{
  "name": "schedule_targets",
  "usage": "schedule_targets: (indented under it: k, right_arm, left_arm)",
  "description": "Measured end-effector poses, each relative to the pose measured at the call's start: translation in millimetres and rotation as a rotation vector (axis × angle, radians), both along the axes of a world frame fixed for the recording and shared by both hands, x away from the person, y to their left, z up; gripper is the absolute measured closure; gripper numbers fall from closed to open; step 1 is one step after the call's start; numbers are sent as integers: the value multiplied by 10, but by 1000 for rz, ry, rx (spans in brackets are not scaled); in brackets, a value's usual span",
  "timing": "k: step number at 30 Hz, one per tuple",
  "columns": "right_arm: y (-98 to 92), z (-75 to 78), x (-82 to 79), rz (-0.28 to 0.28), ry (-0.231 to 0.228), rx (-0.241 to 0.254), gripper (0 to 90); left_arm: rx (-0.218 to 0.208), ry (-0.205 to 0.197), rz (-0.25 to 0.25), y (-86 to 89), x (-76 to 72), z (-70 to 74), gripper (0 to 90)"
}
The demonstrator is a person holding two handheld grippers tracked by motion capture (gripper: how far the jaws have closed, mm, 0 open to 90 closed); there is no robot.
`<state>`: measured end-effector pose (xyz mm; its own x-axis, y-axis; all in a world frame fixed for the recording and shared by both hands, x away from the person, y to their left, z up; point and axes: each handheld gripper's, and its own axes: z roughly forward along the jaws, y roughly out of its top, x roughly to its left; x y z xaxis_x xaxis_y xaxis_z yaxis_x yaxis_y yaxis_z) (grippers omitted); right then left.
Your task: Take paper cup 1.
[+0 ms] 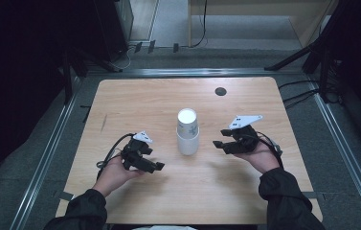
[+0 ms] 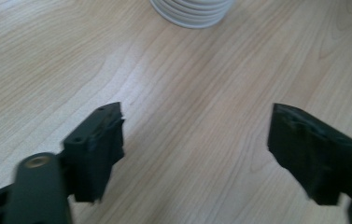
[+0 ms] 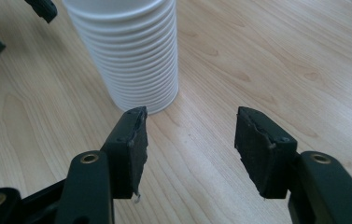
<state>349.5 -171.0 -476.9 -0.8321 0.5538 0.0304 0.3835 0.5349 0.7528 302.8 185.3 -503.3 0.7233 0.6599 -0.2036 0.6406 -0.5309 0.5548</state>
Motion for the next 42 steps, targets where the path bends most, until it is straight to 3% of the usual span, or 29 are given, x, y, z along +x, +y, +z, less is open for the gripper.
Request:
schedule_targets:
  k: [4, 7, 11, 13, 18, 20, 26, 29, 32, 35, 42]
  right_arm:
    - [21, -25, -19, -9, 6, -30, 510]
    - [15, -22, -12, -6, 32, -1, 520]
    - [-6, -5, -8, 6, 53, 50, 511]
    - [-15, 17, -2, 3, 72, 53, 512]
    - [-17, 129, 0, 26, 51, 44, 485]
    - [2, 144, 0, 20, 84, 63, 475]
    - [10, 169, 13, 18, 89, 64, 427]
    - [-21, 216, 33, 19, 136, 87, 417]
    - [-27, 251, 29, 33, 127, 84, 424]
    - [-29, 337, 25, 35, 82, 85, 433]
    - [-56, 559, 63, 34, 117, 98, 465]
  left_arm:
    - [-17, 5, -12, 3, -16, 11, 226]
    - [-19, 2, -11, 9, -18, 16, 226]
    - [-18, 2, -10, 16, -14, 14, 226]
    - [-16, 2, -9, 16, -14, 13, 226]
    - [-19, 4, -3, 24, -13, 14, 226]
    - [-8, 7, -2, 30, -8, 8, 230]
    - [-8, 9, -3, 43, -6, 8, 230]
    - [-6, 9, -4, 47, -4, 11, 230]
    - [-6, 11, 3, 58, 4, 9, 230]
    - [-5, 13, 11, 81, 17, 15, 230]
    - [-4, 7, 14, 101, -4, 21, 232]
